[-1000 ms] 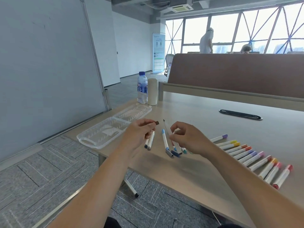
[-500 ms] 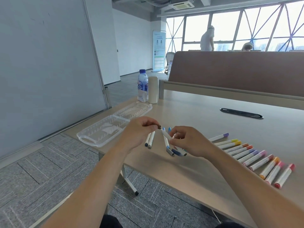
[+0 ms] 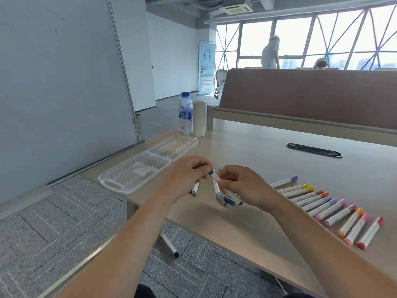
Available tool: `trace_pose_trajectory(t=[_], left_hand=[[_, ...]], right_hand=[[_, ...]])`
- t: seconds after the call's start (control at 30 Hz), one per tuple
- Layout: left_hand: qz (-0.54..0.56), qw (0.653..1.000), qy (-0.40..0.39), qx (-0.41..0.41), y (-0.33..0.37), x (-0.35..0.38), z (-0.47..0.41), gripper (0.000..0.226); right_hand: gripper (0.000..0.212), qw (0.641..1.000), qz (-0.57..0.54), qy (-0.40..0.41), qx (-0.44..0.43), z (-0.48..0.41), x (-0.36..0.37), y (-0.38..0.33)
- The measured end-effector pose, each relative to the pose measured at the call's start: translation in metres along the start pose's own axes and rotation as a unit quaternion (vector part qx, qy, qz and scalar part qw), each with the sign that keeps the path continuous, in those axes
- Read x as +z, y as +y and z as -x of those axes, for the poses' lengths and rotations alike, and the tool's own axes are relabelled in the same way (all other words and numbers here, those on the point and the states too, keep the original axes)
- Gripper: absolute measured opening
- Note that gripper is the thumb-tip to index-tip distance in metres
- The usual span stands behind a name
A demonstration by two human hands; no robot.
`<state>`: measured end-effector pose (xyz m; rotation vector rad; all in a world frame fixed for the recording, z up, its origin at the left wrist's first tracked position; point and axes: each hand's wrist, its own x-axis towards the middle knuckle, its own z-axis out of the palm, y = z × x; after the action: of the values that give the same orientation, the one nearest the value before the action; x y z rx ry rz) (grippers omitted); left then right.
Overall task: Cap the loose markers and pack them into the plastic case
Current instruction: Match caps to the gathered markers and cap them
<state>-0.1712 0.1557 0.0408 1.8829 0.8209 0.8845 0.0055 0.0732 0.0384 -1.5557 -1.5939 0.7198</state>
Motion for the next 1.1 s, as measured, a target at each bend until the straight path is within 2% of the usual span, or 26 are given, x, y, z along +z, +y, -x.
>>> trace_pose_trajectory(t=[0.27, 0.4, 0.53, 0.7, 0.9, 1.0, 1.1], left_hand=[[-0.018, 0.999, 0.043, -0.002, 0.002, -0.001, -0.008, 0.022], [-0.151, 0.983, 0.076, -0.070, -0.014, -0.004, -0.006, 0.010], [-0.222, 0.967, 0.077, -0.102, -0.039, -0.007, -0.011, 0.011], [-0.261, 0.956, 0.062, -0.117, -0.050, -0.006, -0.018, 0.011], [-0.280, 0.953, 0.023, -0.117, -0.056, 0.004, -0.026, 0.025], [-0.334, 0.937, 0.011, -0.107, -0.056, 0.008, -0.027, 0.032], [-0.374, 0.922, 0.018, -0.092, -0.054, 0.012, -0.027, 0.029]], right_hand=[[0.010, 0.998, -0.003, 0.047, 0.035, -0.014, 0.000, 0.000], [0.017, 0.982, 0.088, 0.143, 0.084, -0.039, 0.000, 0.006], [0.021, 0.965, 0.204, 0.100, 0.134, -0.065, 0.009, 0.011], [0.013, 0.939, 0.300, 0.081, 0.148, -0.085, 0.018, 0.010], [0.010, 0.924, 0.351, 0.067, 0.140, -0.090, 0.022, 0.024], [0.014, 0.929, 0.342, 0.064, 0.125, -0.085, 0.020, 0.027], [0.013, 0.935, 0.327, 0.071, 0.117, -0.078, 0.017, 0.027]])
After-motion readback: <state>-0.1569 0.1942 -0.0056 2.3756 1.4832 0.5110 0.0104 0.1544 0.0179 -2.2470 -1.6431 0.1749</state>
